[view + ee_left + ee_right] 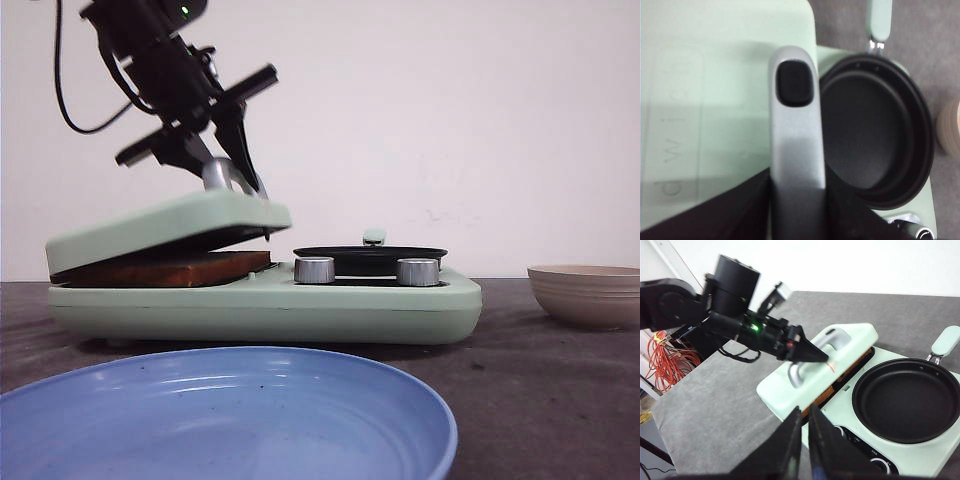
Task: Make breakfast with bread and shrimp
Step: 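Grasp the lid handle with the left gripper and swing it down, then release the closed lid and raise the left gripper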
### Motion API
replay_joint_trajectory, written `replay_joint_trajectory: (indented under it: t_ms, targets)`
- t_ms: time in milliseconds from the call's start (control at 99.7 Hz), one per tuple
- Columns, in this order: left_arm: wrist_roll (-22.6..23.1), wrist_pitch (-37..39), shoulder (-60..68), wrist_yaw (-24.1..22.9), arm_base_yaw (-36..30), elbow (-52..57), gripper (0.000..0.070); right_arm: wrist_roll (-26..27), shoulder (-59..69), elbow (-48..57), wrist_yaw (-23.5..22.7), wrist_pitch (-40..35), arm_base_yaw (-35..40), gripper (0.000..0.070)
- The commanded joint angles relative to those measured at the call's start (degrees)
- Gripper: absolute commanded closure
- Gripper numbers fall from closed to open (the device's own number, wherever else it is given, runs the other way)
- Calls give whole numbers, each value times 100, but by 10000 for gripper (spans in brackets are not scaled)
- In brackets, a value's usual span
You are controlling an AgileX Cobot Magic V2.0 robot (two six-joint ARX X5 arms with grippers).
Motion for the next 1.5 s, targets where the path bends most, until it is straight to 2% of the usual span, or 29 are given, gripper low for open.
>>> replay_joint_trajectory:
  t_ms: [0,50,201,281,672,842,963,1103,1203,1273,1354,1494]
  targets:
    - [546,-116,286,-177,105,50,668,68,7,35,-42,66,26,688]
    - [549,-160,308,-179,87,50,639,66,-17,35,-42,61,26,688]
    - [544,-153,326,-175,87,50,374,63,-76,35,-48,70,24,688]
    - [546,-199,308,-173,90,77,299,63,-85,35,-48,72,26,688]
    - [546,-46,-625,-199,90,229,300,63,-85,35,-42,24,24,688]
    - [549,-151,-1388,-201,90,229,332,85,-85,35,52,-17,24,688]
    - [551,-535,-2015,-234,87,229,526,243,-83,35,492,-219,20,688]
    - [765,-981,-2806,-223,24,229,700,398,-81,35,1176,-627,20,688]
    - [1108,-1207,-3394,-223,-74,229,700,435,-66,35,1781,-935,-13,688]
    - [1300,-1379,-3805,-223,-116,227,700,660,-28,35,2107,-1056,-116,688]
    - [1370,-1635,-4229,-223,-153,227,700,848,28,35,2343,-1123,-367,688]
    - [1388,-2033,-4865,-225,-186,227,700,837,256,35,2566,-1187,-1191,688]
